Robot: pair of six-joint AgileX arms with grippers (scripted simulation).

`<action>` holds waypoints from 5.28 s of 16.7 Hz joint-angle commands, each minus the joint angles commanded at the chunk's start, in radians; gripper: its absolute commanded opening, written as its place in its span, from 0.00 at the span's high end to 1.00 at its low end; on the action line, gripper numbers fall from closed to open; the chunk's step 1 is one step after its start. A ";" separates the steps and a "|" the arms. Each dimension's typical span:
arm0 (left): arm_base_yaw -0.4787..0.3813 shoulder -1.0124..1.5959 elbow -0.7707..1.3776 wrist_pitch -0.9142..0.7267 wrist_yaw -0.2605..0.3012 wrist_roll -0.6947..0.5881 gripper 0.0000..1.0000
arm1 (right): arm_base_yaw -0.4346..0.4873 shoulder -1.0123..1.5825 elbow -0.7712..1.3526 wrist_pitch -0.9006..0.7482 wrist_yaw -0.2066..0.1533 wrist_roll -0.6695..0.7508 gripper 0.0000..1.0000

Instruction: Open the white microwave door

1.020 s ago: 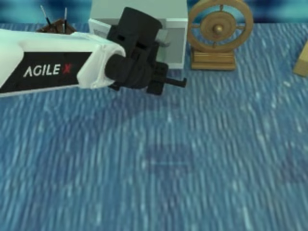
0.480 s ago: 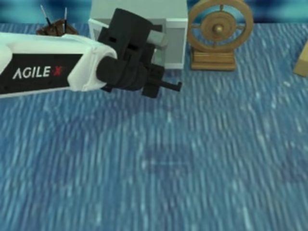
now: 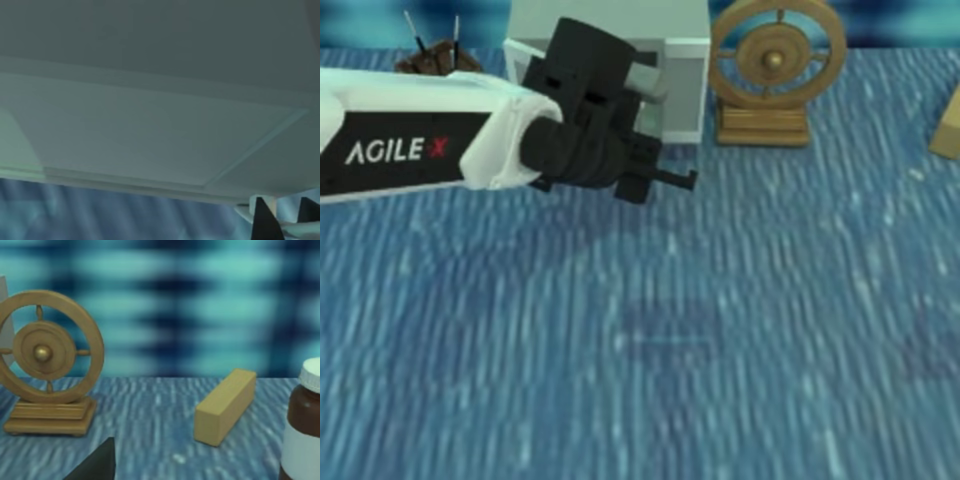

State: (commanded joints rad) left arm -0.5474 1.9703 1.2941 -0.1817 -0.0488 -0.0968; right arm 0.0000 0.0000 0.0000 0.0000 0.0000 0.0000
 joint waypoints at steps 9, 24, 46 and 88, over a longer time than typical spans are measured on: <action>0.000 0.000 0.000 0.000 0.000 0.000 1.00 | 0.000 0.000 0.000 0.000 0.000 0.000 0.00; 0.028 -0.040 -0.058 0.018 0.069 0.080 1.00 | 0.000 0.000 0.000 0.000 0.000 0.000 0.00; 0.028 -0.040 -0.058 0.018 0.069 0.080 1.00 | 0.000 0.000 0.000 0.000 0.000 0.000 0.00; 0.080 -0.096 -0.129 0.026 0.189 0.218 1.00 | 0.000 0.000 0.000 0.000 0.000 0.000 0.00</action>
State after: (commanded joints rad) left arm -0.4673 1.8742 1.1649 -0.1558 0.1399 0.1211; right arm 0.0000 0.0000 0.0000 0.0000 0.0000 0.0000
